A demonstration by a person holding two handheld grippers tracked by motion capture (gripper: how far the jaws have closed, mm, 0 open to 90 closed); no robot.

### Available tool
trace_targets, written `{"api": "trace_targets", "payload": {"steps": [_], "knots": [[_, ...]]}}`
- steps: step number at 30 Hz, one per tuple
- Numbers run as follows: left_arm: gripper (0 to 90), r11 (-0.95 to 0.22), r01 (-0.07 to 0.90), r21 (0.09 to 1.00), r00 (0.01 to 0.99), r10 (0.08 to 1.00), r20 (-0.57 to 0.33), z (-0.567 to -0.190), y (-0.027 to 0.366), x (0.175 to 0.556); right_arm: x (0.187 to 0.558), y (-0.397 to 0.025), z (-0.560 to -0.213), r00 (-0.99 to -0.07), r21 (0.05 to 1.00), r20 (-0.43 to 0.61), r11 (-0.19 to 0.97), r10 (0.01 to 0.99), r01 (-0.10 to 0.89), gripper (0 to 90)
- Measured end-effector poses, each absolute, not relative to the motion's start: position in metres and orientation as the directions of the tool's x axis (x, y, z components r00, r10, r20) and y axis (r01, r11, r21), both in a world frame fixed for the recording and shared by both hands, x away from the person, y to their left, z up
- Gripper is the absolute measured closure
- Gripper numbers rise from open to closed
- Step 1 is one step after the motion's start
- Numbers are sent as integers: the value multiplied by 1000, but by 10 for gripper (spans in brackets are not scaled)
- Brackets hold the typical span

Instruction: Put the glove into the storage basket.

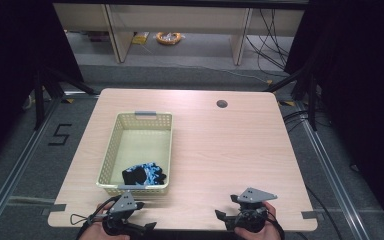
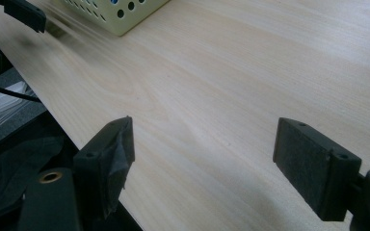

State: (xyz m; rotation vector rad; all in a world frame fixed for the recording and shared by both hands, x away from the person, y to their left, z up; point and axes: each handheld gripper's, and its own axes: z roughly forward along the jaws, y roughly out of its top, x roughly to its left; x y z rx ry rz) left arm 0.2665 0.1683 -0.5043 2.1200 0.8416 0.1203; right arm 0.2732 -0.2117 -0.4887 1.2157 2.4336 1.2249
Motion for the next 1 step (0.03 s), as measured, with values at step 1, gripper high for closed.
{"api": "trace_targets", "payload": {"steps": [1], "knots": [[211,-434,520,736,774,604,-191,-504,169,267,273,-212,-489,-658,730,203,336,725,595,235]]}}
